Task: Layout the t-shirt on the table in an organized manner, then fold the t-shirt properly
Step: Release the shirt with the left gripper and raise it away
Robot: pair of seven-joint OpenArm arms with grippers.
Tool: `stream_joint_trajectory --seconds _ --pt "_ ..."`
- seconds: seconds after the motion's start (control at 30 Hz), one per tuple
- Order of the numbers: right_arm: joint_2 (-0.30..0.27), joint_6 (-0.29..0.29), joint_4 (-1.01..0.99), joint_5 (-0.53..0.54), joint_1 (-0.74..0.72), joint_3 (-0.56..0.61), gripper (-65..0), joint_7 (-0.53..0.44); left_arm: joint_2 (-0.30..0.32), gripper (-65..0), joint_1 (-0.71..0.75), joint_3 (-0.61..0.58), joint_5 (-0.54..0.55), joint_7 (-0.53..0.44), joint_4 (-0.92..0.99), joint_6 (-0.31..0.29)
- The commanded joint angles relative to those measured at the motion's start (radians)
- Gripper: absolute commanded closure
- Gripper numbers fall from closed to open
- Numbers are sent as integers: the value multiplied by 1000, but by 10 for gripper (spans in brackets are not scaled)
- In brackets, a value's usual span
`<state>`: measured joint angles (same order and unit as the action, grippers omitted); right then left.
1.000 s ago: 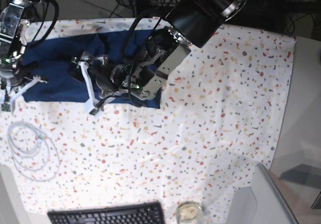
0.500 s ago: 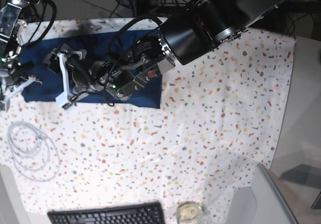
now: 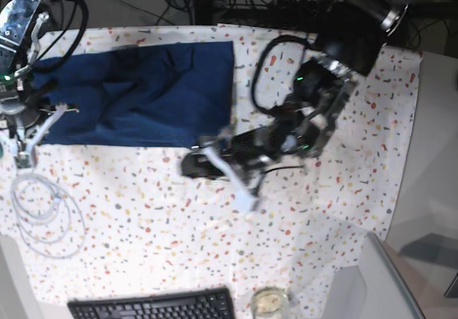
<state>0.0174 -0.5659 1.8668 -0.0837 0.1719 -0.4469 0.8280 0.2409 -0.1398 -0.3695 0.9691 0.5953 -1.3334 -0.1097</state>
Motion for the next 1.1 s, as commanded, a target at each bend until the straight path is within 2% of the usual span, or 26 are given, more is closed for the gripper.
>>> stream_joint_trajectory --seconds 0.0,0.03,0.07,0.13,0.2,0.27,0.37,0.43,0.53,0.63,0.9,0.97,1.07 --pt "5 -30 35 15 18 40 -36 -3 45 -92 35 62 23 -7 -36 -23" --pt "5 -42 55 15 41 92 -36 0 93 0 87 132 23 -7 -50 -23" --pt "5 -42 72 15 68 148 -39 0 147 0 148 205 23 -7 -64 -23" --pt "3 -42 90 15 114 247 -78 3 209 0 246 320 21 -10 -84 -23" --pt "2 -42 92 15 156 333 -182 4 255 0 357 439 17 -11 -105 -25" --pt "0 -41 87 15 188 391 -303 -2 269 0 451 547 -29 -11 -139 -26" --pt "5 -41 84 15 203 442 -443 -2 257 0 550 668 -129 -13 -191 -26" --pt "6 -41 69 15 200 465 -476 0 229 0 590 725 -181 -8 -212 -26" --pt "6 -41 49 15 197 497 -450 -2 182 0 613 785 -218 -8 -217 -26" --pt "6 -41 26 15 197 521 -417 -2 153 0 613 795 -224 -7 -209 -26" --pt "9 -41 -98 15 159 515 -341 -37 137 0 613 792 -224 -7 -209 -28" --pt "9 -41 -112 15 154 515 -272 -48 137 0 613 792 -224 -7 -208 -28" --pt "9 -41 -112 15 154 515 -83 -48 137 0 615 792 -224 -7 -206 -28"
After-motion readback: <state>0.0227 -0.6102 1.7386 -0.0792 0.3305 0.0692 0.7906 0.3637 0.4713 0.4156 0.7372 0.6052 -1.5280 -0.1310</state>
